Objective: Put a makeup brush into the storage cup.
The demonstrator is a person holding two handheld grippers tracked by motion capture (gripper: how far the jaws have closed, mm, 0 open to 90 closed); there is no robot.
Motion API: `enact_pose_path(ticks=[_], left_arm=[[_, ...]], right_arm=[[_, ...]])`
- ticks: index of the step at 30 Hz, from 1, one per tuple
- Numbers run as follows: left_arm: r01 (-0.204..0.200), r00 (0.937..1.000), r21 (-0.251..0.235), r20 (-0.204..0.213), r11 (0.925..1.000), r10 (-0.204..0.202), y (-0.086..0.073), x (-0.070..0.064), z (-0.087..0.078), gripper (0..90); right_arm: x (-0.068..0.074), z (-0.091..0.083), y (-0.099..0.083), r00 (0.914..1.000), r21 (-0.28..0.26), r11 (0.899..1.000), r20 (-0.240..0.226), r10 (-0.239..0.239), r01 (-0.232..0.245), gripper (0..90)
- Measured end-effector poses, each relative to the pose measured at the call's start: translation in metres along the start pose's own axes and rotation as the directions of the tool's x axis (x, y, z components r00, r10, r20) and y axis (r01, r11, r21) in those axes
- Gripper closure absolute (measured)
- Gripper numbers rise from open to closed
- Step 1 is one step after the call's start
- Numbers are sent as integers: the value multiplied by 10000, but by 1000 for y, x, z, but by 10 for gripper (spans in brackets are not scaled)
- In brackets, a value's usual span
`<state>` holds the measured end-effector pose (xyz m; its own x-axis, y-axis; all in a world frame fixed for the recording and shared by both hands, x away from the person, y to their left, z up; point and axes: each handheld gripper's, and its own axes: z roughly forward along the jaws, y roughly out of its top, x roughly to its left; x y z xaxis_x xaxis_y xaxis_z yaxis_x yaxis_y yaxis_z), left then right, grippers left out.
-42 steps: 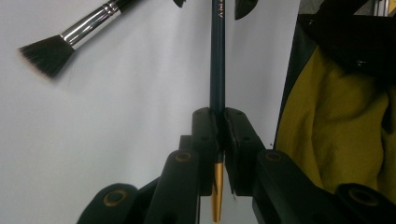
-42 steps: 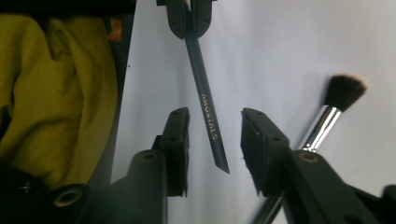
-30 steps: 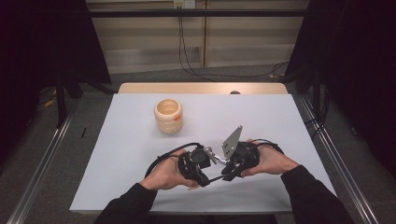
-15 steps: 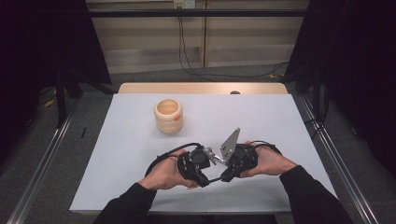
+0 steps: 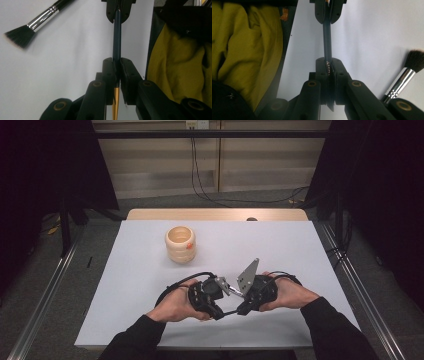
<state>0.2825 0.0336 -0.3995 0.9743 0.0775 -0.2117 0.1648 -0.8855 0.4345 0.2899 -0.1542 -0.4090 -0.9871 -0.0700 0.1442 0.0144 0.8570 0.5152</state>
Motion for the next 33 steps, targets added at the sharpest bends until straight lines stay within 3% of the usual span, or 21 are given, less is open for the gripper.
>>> enact_pose_path(ticks=[2,6,8,9,12,15,18,19,22,25,31,33], left_arm=[[32,9998,-138,-202,9999,-35,0,-1,0,823],[9,9998,-240,-191,9997,-14,-1,-1,-2,777],[-265,9994,-268,-237,9993,259,-1,1,-2,765],[-172,9994,-425,-305,9989,159,-2,0,-2,748],[-274,9980,-537,-592,9982,242,-4,1,-2,665],[-119,9978,-1108,-655,9938,46,-6,2,-3,564],[-80,9974,-1125,-727,9936,-2,-7,2,-5,464],[144,9962,-1254,-831,9920,-250,-8,0,-4,436],[151,9944,-1239,-1024,9922,-280,-10,4,-8,283],[465,9912,-1613,-1148,9858,-655,-14,6,-11,154],[732,9874,-2420,-1188,9675,-1044,-22,9,-16,74],[498,9889,-2637,-1224,9633,-846,-23,9,-18,46]], right_arm=[[0,-1,-1,10000,18,10000,46,35,-35,852],[0,-3,-2,9998,30,9999,141,131,-131,852],[0,-2,-2,9995,28,9998,242,182,-183,852],[0,-3,-2,9996,9,9998,232,183,-183,852],[-1,-5,-3,9990,-44,9997,359,257,-256,852],[-1,-7,-5,9985,-112,9995,464,301,-296,852],[-1,-6,-5,9985,-67,9992,387,392,-390,852],[-1,-5,-5,9984,-27,9991,377,419,-419,852],[-2,-5,-6,9977,-22,9986,413,532,-532,852],[-3,-6,-8,9963,-51,9979,551,653,-651,852],[-4,-7,-9,9947,-124,9966,623,816,-810,852],[-3,-7,-9,9933,-67,9961,742,883,-880,852]])
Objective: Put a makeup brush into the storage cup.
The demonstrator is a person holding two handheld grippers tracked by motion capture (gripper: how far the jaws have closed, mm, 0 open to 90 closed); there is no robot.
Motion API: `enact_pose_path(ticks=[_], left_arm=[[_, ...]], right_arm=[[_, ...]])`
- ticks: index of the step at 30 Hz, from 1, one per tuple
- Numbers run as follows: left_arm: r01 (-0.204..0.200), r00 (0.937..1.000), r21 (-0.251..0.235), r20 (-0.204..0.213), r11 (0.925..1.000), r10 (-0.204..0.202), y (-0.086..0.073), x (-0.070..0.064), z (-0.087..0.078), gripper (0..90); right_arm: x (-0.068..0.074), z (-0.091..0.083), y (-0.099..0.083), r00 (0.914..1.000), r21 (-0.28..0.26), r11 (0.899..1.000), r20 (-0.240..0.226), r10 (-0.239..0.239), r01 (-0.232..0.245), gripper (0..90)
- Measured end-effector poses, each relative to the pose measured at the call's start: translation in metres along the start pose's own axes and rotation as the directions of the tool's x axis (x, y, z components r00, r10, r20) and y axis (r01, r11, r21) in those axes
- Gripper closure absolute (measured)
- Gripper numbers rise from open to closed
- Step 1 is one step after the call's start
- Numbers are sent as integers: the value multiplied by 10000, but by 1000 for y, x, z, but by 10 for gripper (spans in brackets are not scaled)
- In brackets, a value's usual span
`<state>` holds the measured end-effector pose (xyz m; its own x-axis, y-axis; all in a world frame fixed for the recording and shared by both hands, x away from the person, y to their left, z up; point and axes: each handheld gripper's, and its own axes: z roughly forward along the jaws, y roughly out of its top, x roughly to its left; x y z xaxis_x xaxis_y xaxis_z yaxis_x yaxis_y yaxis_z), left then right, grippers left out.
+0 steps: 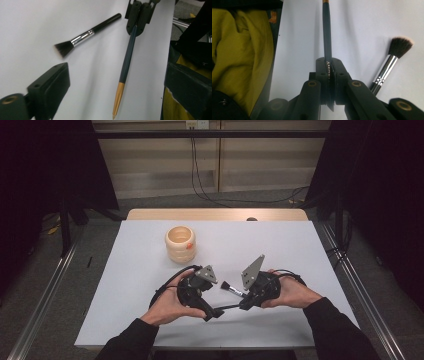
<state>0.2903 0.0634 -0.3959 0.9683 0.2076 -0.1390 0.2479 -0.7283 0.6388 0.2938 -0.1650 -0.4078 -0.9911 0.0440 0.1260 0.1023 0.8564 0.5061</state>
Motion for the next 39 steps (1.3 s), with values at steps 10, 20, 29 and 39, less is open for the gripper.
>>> enact_pose_path(ticks=[10,20,29,39], left_arm=[[-119,9987,-1182,-507,9929,60,-7,-1,-12,41],[803,9844,-2869,-1279,9546,-1212,-23,-1,-31,40],[628,9771,-3761,-1654,9245,-1337,-36,-3,-35,30],[348,9670,-4179,-2154,9078,-1362,-44,-4,-43,29]], right_arm=[[2,-4,-4,9987,-145,9993,375,350,-345,853],[2,-4,-12,9957,-551,9967,680,629,-592,852],[2,-9,-25,9908,-1092,9896,873,1031,-933,852],[1,-11,-40,9773,-2164,9613,875,1928,-1703,852]])
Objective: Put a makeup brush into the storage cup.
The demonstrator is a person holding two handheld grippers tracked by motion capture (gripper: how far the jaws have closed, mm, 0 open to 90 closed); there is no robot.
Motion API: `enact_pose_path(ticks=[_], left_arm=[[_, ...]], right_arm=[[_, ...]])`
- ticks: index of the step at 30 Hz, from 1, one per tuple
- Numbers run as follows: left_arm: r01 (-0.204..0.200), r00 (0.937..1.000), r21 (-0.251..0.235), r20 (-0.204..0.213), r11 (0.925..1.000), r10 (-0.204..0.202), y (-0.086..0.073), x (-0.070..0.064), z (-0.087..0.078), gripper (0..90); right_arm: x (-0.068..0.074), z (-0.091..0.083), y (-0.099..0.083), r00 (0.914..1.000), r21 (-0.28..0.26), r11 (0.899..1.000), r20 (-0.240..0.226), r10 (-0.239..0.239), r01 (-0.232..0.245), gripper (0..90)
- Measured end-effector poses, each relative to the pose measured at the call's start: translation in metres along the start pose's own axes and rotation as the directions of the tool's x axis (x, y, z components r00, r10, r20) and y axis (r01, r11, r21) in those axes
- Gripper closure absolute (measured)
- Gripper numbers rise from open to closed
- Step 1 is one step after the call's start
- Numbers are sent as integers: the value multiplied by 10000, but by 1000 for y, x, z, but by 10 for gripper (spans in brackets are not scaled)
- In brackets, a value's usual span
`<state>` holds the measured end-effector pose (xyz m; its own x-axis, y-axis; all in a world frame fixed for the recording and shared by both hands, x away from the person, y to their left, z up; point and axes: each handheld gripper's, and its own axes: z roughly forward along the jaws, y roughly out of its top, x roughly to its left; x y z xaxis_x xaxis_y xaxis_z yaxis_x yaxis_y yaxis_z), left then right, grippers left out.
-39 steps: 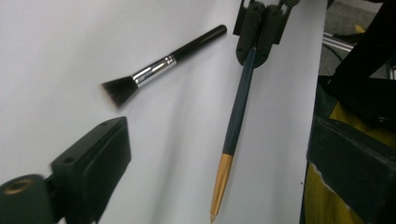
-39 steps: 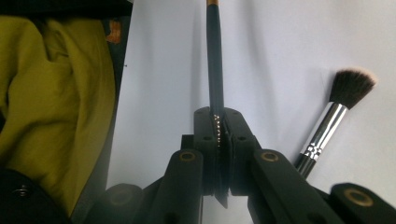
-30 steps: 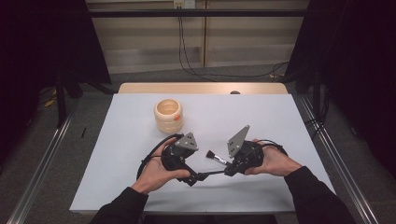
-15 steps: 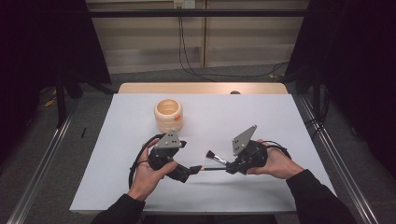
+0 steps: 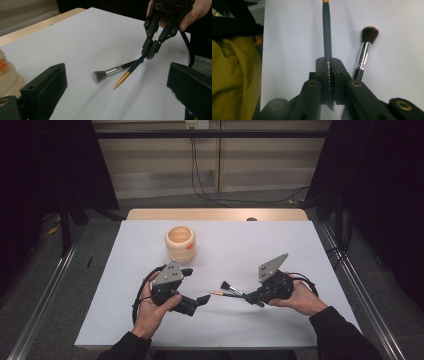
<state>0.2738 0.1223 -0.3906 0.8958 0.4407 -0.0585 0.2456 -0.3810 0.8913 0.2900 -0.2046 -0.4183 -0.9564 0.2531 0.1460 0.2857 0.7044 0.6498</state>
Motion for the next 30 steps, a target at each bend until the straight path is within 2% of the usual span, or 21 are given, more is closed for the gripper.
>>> enact_pose_path(ticks=[2,8,14,16,21,22,25,26,29,30], left_arm=[[102,9999,-176,55,9998,-102,-2,0,1,29],[8,10000,-368,17,9993,-7,-2,-2,0,30],[114,9999,-776,-42,9969,-117,-1,-2,-3,29],[62,10000,-984,53,9951,-57,0,-2,-4,29],[197,9998,-1345,39,9907,-193,0,-4,-4,29],[185,9998,-1344,31,9908,-183,0,-4,-4,29],[286,9996,-1350,-42,9904,-294,1,-5,-4,29],[282,9994,-1414,221,9896,-253,1,-4,-3,29],[305,9993,-1544,254,9875,-269,2,-6,-1,38],[280,9996,-1458,89,9889,-270,2,-7,-1,40]], right_arm=[[0,-1,-1,9999,-383,9992,69,123,-120,852],[0,-5,-6,9995,-1230,9920,103,308,-293,852],[2,-12,-10,9991,-2239,9738,-8,414,-405,852],[3,-13,-10,9991,-2386,9703,59,426,-400,852],[5,-17,-9,9990,-3083,9502,-105,437,-448,852],[5,-17,-9,9989,-3243,9449,-259,387,-451,852],[6,-19,-10,9990,-3622,9311,-262,369,-439,852],[6,-19,-10,9989,-3761,9255,-250,387,-453,852],[6,-18,-11,9990,-3974,9166,-252,358,-429,852],[6,-18,-10,9992,-4097,9114,-274,290,-377,852]])
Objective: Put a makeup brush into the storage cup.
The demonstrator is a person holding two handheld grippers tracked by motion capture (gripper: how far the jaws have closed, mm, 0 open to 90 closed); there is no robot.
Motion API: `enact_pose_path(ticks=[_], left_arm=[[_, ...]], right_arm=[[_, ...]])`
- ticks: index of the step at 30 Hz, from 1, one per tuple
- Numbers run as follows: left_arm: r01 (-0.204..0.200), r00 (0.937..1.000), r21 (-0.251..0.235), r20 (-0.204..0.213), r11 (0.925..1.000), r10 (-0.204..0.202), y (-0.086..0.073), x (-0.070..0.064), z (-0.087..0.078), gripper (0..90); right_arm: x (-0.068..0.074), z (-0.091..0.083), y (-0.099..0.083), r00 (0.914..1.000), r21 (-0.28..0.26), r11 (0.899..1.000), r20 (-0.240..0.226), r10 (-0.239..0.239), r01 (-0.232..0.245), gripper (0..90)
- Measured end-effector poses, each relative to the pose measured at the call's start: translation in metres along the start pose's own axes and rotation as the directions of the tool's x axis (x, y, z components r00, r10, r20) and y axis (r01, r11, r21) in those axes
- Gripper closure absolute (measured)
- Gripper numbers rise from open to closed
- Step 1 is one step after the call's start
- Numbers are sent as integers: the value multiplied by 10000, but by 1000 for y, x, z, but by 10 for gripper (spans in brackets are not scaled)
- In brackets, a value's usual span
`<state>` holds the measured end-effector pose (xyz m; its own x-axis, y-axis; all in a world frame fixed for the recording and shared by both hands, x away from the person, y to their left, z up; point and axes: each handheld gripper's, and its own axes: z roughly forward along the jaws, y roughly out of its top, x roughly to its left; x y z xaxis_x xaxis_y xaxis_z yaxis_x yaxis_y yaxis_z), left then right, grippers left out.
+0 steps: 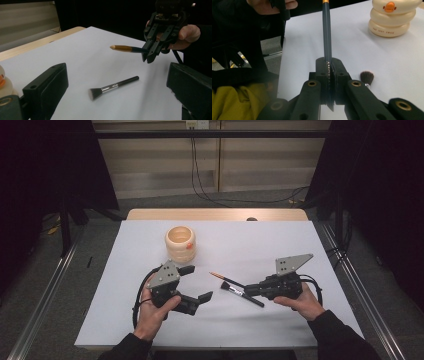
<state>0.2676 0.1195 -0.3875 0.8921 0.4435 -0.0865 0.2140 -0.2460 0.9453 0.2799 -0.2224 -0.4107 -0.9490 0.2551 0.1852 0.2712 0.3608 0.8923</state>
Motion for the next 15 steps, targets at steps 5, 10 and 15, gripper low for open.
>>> enact_pose_path(ticks=[5,10,15], left_arm=[[-123,9998,-382,-145,9992,117,1,0,3,47],[62,9998,-546,215,9985,-50,3,0,9,51],[-26,9996,-682,293,9977,46,7,-7,18,65]], right_arm=[[1,-1,1,9999,-375,9992,56,-147,149,852],[1,-3,2,9997,-679,9974,99,-232,238,852],[2,-2,4,9994,-864,9958,132,-306,316,852]])
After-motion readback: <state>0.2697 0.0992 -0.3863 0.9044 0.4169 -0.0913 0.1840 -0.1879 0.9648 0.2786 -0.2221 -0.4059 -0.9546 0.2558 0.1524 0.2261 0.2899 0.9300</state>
